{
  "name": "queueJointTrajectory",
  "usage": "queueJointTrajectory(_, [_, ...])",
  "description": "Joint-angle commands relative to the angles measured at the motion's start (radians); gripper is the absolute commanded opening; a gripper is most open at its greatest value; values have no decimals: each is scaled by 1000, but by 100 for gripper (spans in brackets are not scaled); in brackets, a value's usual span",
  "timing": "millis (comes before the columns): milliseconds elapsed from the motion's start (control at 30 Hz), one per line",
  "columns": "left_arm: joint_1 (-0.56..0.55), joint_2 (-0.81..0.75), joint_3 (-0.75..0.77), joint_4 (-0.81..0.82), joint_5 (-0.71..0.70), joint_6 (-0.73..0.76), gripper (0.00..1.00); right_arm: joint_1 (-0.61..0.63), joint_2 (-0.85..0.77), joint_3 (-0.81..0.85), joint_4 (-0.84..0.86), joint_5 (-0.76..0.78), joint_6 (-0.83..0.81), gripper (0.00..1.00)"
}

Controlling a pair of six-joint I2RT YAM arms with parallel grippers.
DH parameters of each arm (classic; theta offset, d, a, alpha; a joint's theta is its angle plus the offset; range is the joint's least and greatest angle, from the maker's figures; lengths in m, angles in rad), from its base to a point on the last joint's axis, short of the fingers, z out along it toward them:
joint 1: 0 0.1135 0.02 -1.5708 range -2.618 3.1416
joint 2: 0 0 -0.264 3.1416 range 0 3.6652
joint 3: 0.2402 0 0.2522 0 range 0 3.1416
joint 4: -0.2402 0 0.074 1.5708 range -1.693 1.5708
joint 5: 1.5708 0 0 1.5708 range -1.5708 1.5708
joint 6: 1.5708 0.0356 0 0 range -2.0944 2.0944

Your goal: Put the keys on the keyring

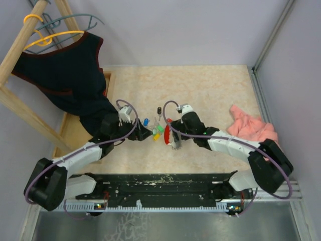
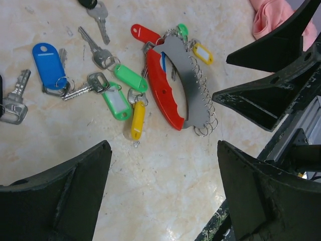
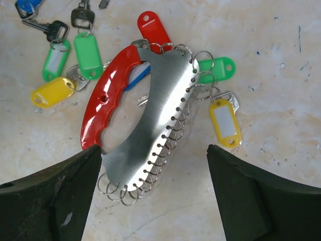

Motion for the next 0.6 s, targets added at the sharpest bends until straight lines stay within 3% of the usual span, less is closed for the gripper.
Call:
queueJointTrajectory(0, [-21, 50, -15, 76, -34, -19, 90, 43, 108, 92, 53, 123, 19, 84])
queueJointTrajectory(467, [-33, 115, -58, 106, -53, -52, 88, 80, 377, 179, 55, 259, 82, 64])
queueJointTrajectory(567, [-41, 139, -55, 115, -44, -61, 87, 80, 394, 180, 39, 287, 91, 56])
